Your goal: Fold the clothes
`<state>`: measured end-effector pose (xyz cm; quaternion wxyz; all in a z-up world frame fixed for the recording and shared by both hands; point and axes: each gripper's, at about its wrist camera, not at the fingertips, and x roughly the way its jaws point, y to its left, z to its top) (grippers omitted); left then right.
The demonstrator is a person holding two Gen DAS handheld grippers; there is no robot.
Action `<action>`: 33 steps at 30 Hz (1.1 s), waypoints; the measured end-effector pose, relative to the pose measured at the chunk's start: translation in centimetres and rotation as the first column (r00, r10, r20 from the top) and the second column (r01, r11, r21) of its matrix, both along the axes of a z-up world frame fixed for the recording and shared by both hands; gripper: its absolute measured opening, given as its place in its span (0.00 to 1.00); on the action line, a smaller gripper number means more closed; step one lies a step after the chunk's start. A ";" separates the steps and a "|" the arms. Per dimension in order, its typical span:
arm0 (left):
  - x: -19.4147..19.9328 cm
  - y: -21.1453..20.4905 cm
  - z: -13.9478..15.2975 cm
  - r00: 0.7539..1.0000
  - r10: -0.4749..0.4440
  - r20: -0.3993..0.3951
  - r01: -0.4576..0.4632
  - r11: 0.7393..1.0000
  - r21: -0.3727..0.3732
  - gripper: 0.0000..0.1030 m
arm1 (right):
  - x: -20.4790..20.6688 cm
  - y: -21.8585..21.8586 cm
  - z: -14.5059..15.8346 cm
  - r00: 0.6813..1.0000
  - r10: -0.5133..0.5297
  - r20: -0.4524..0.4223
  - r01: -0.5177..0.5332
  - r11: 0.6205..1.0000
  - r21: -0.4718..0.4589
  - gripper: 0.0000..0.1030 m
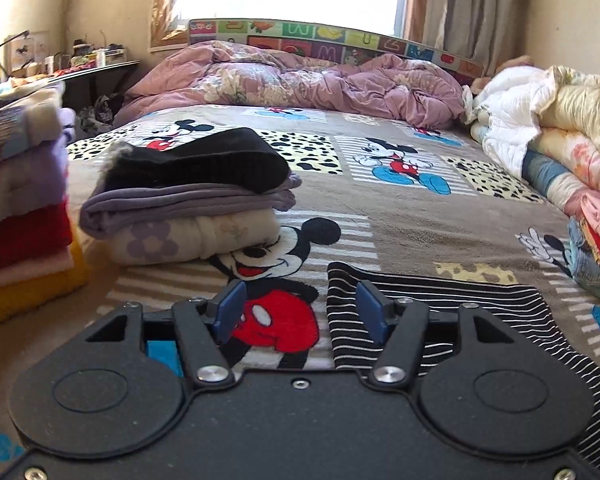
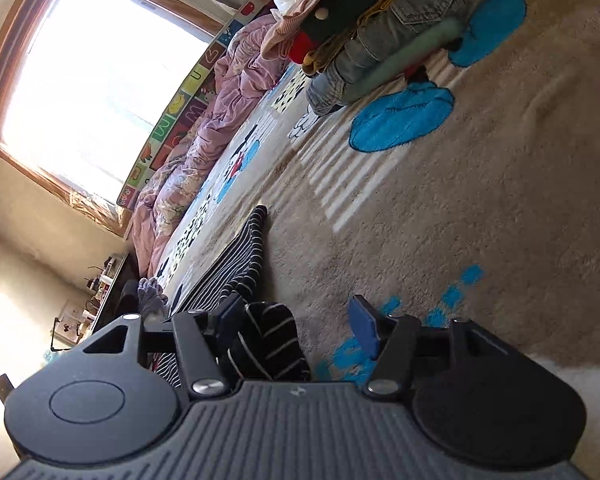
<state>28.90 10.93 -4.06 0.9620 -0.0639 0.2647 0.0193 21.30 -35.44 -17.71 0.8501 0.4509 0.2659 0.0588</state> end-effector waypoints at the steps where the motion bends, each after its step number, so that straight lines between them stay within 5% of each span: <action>1: -1.2 0.7 0.5 1.000 0.021 0.008 -0.021 0.999 -0.026 0.60 | -0.4 0.0 0.0 1.000 -0.003 0.001 0.003 1.000 -0.004 0.61; 8: -9.3 6.6 2.1 0.980 0.200 0.004 -0.192 0.944 -0.269 0.62 | -2.0 1.5 0.2 0.998 0.058 0.023 -0.057 0.998 -0.039 0.66; 15: -14.1 10.3 0.3 0.954 0.287 -0.083 -0.299 0.905 -0.302 0.62 | -2.8 3.6 1.0 0.990 0.137 0.045 -0.129 0.980 -0.153 0.66; 23: -17.4 14.9 -4.7 0.904 0.347 -0.250 -0.424 0.807 -0.412 0.62 | -3.8 3.2 0.3 0.985 0.171 0.030 -0.164 0.975 -0.151 0.67; 33: -19.9 14.9 -7.7 0.891 0.322 -0.320 -0.451 0.704 -0.549 0.62 | -4.4 3.8 0.3 0.975 0.218 0.034 -0.208 0.961 -0.183 0.76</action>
